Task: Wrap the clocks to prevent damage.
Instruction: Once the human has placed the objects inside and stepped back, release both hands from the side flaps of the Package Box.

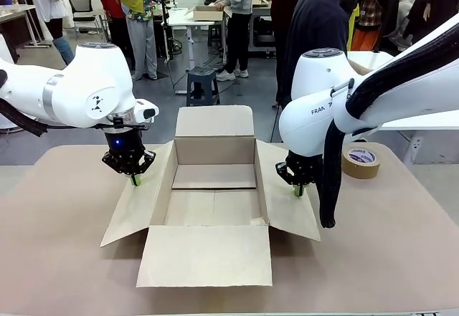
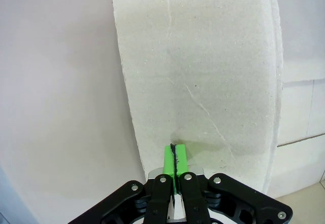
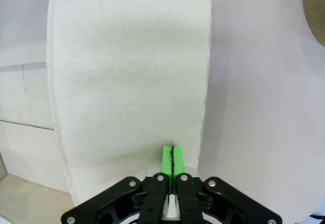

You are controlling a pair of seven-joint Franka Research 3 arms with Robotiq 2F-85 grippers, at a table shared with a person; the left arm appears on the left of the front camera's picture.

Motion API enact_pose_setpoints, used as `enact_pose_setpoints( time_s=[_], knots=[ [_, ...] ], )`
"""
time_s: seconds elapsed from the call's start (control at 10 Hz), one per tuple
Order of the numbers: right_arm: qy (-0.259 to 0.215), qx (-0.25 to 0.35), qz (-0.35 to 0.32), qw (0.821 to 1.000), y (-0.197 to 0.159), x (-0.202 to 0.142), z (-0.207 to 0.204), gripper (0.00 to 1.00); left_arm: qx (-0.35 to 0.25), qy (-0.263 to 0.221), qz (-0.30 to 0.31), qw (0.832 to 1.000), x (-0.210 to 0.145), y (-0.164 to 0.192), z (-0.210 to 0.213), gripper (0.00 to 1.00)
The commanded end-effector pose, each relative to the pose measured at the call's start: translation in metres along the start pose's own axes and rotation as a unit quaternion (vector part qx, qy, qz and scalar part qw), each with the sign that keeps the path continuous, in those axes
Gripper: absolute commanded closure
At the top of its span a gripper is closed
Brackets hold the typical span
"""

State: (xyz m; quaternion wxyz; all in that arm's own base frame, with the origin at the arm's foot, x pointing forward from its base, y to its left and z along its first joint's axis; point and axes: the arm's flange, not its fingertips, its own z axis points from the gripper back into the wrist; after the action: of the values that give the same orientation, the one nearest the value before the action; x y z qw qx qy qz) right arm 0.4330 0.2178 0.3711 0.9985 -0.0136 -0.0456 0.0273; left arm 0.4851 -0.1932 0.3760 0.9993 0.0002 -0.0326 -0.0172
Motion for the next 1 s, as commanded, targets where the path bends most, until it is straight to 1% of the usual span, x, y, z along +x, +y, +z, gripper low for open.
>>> enact_pose_setpoints(
  time_s=[0.0,0.9],
  knots=[
    [0.000,0.000,0.000,1.000,0.0001,-0.0001,-0.0004,0.99,0.005,0.000,-0.004,1.000,-0.0008,0.0002,-0.0014,1.00],
    [0.000,0.000,0.000,1.000,0.0001,-0.0001,-0.0004,0.99,0.005,0.000,-0.004,1.000,-0.0008,0.0002,-0.0014,1.00]
  ],
)
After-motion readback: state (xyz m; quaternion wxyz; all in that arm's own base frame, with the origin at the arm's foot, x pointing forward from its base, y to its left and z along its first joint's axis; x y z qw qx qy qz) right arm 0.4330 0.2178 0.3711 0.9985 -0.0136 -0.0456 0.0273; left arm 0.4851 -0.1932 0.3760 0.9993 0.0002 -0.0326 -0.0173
